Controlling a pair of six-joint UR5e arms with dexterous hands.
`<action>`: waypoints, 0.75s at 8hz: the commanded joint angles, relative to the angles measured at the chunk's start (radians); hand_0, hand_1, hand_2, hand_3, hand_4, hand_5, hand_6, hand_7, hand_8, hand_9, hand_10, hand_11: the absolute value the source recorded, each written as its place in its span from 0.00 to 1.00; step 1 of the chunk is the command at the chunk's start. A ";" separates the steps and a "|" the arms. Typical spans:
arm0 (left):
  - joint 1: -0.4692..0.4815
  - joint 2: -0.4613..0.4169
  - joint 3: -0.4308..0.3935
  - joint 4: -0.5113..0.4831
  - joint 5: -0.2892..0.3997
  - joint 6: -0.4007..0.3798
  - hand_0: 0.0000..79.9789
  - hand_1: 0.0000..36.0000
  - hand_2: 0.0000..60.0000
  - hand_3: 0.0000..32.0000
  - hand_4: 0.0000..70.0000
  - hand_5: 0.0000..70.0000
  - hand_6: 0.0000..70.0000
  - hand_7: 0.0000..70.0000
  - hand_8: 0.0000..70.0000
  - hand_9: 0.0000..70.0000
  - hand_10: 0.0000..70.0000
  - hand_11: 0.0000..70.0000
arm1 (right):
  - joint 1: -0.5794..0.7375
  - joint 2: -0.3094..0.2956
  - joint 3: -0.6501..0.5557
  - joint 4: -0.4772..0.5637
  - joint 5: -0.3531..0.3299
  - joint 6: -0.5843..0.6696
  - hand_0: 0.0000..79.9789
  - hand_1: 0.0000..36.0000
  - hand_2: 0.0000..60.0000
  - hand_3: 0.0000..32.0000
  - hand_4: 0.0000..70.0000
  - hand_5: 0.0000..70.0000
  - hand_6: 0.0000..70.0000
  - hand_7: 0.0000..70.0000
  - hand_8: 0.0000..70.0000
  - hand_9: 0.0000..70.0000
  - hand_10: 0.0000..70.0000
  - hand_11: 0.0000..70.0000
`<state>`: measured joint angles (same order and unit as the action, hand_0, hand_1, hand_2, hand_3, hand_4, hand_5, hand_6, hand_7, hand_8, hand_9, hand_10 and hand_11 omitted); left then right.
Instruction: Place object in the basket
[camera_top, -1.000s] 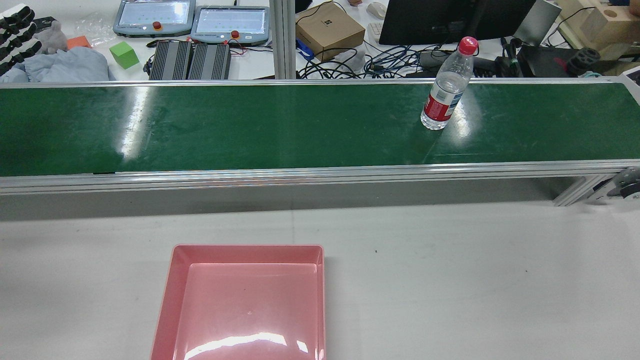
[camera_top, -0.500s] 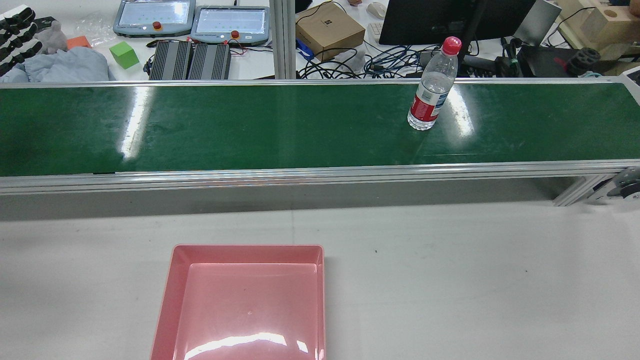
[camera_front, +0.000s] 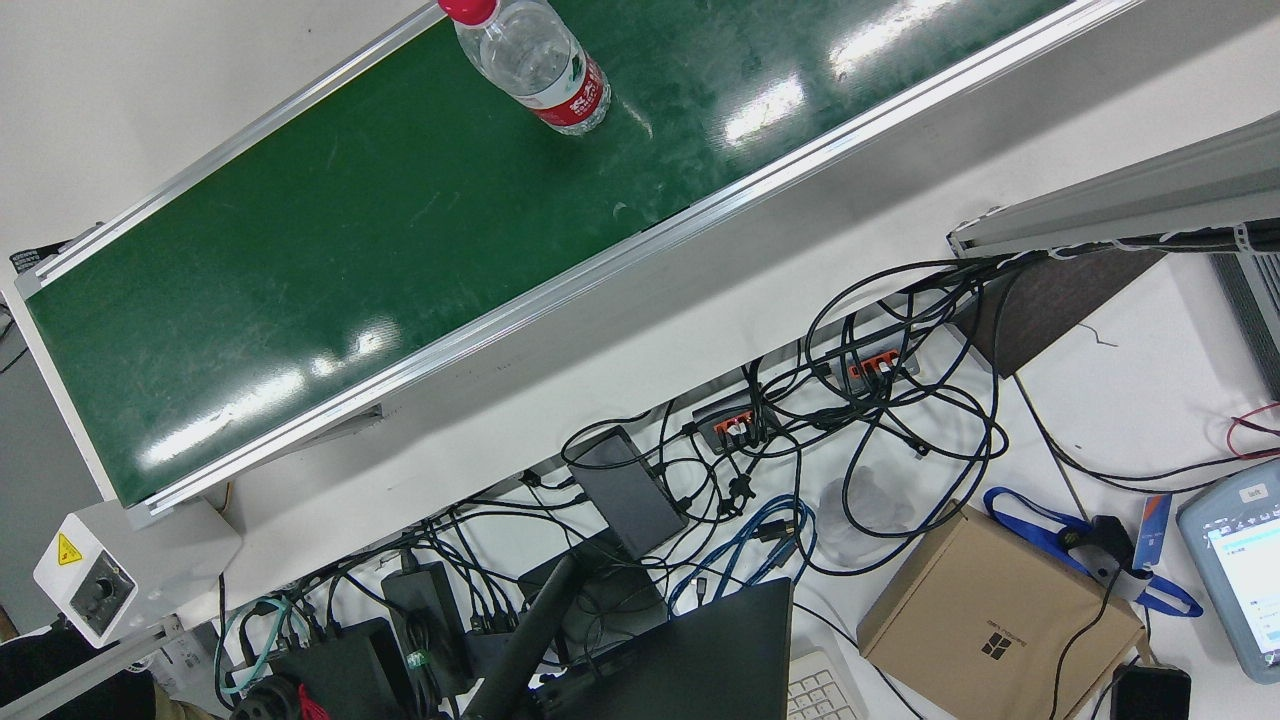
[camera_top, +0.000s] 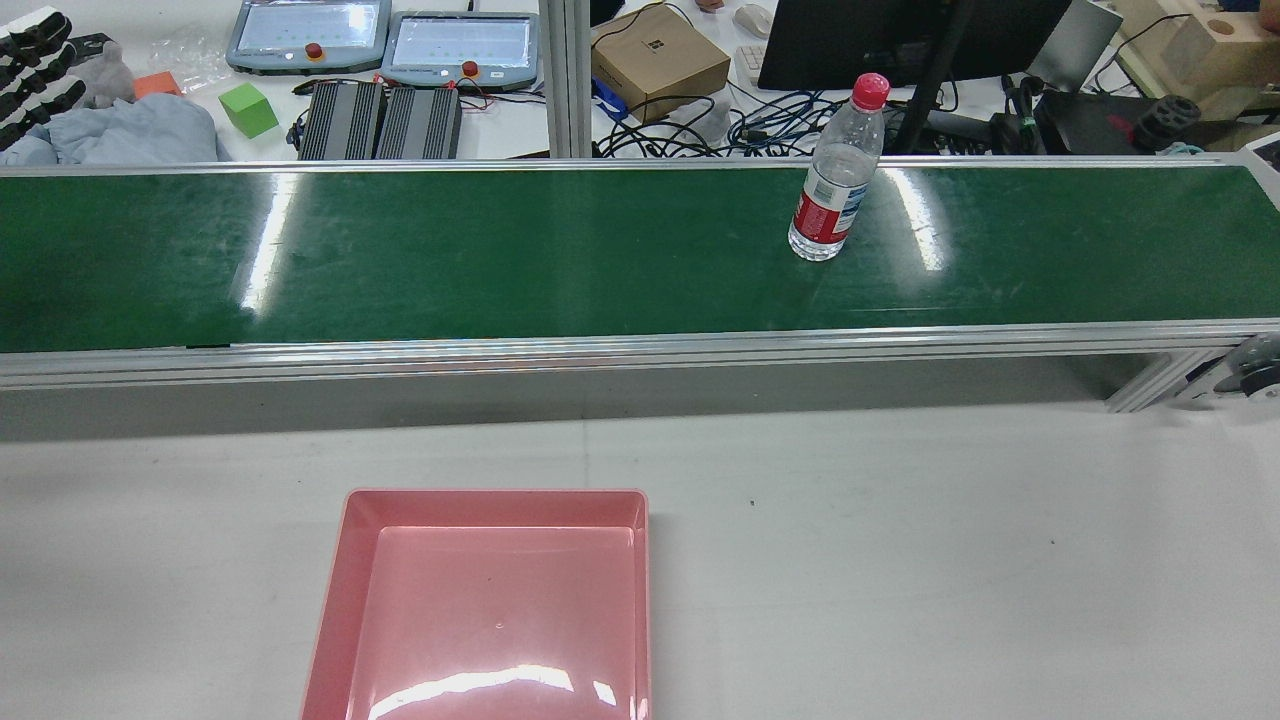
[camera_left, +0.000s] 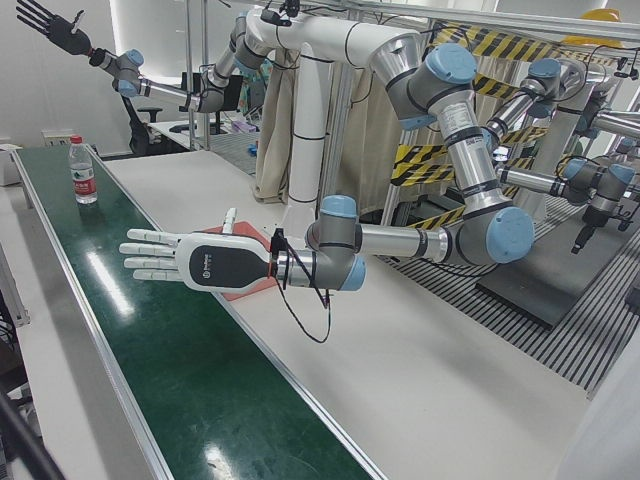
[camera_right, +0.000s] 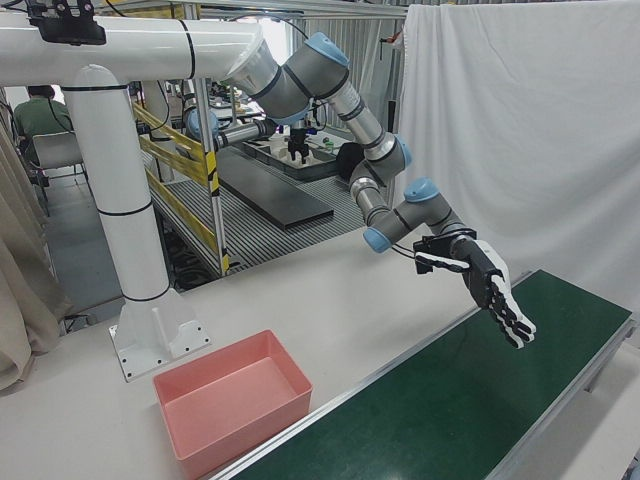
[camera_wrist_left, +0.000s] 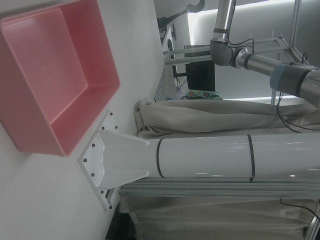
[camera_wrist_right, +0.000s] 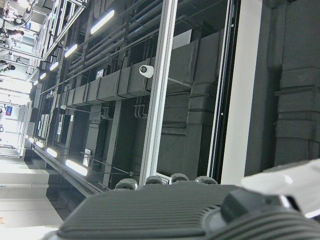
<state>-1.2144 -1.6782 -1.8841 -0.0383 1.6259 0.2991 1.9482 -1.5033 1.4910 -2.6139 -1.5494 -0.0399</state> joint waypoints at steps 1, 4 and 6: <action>0.000 0.000 -0.001 0.000 0.000 0.000 0.61 0.03 0.00 0.03 0.11 0.07 0.00 0.00 0.00 0.00 0.04 0.07 | 0.000 0.000 0.000 0.000 0.000 0.000 0.00 0.00 0.00 0.00 0.00 0.00 0.00 0.00 0.00 0.00 0.00 0.00; 0.004 0.002 0.002 0.003 -0.001 0.000 0.61 0.03 0.00 0.01 0.11 0.07 0.00 0.00 0.00 0.00 0.03 0.06 | 0.000 0.000 0.000 0.000 0.000 0.000 0.00 0.00 0.00 0.00 0.00 0.00 0.00 0.00 0.00 0.00 0.00 0.00; 0.004 0.002 0.006 0.005 -0.001 0.002 0.61 0.04 0.00 0.00 0.13 0.07 0.00 0.00 0.01 0.00 0.04 0.07 | 0.000 0.000 0.000 0.000 0.000 0.000 0.00 0.00 0.00 0.00 0.00 0.00 0.00 0.00 0.00 0.00 0.00 0.00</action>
<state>-1.2115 -1.6771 -1.8824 -0.0361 1.6249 0.2997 1.9482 -1.5033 1.4910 -2.6139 -1.5493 -0.0399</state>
